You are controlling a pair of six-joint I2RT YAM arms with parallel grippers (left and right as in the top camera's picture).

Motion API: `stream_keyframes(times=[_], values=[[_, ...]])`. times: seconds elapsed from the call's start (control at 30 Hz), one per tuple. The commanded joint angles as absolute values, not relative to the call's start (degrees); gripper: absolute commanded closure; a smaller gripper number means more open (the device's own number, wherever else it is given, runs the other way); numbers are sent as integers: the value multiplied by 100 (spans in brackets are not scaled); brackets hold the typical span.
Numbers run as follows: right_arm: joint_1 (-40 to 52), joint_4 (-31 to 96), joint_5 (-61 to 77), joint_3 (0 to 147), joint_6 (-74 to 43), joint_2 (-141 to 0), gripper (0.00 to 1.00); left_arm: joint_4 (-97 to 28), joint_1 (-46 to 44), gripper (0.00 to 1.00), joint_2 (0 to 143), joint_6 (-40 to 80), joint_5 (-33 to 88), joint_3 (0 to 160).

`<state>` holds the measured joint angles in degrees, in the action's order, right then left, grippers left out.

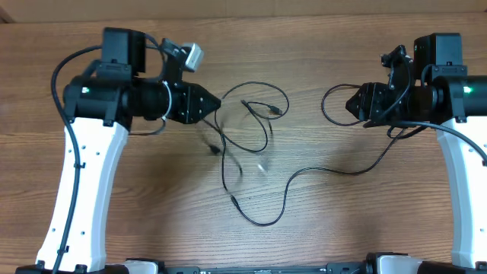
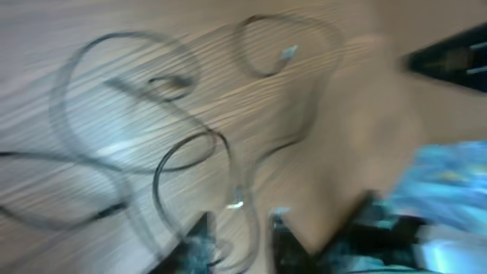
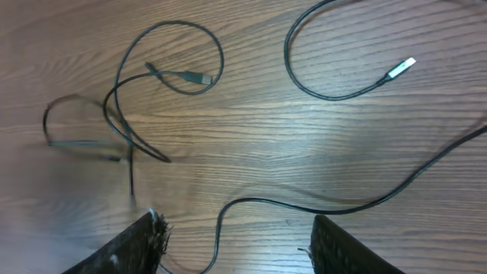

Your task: Untangle cables

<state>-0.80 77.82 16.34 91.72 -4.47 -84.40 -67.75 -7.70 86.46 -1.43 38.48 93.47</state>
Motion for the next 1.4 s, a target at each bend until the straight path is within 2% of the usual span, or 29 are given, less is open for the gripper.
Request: stream_keyframes(times=[0.0, 0.07, 0.33, 0.67, 0.87, 0.93, 1.07, 1.2, 1.37], values=[[-82, 7789, 1496, 9297, -443, -8451, 39, -6849, -991, 52, 8632, -174, 2171, 9345], [-82, 7804, 1498, 9297, -443, -8453, 39, -6879, -1055, 49, 8691, -172, 1940, 9327], [-82, 7891, 1398, 9297, -440, -8453, 38, -6895, -1052, 48, 9015, 436, 1352, 9078], [-82, 7929, 1326, 9297, -443, -8453, 38, -7133, -1063, 49, 9983, 692, 2062, 9006], [-82, 7931, 1326, 9297, -440, -8453, 38, -7625, -1063, 54, 10750, 821, 1857, 9006], [-82, 7948, 1308, 9297, -443, -8453, 38, -7789, -1055, 55, 10951, 1284, 1334, 9006], [-82, 7992, 1238, 9297, -440, -8453, 38, -7977, -974, 48, 11000, 1894, 471, 9006], [-82, 7990, 1240, 9297, -440, -8453, 37, -7946, -698, 40, 11010, 2134, 373, 9006], [-82, 7988, 1240, 9297, -440, -8453, 37, -7725, -322, 41, 11026, 2471, 405, 8993]])
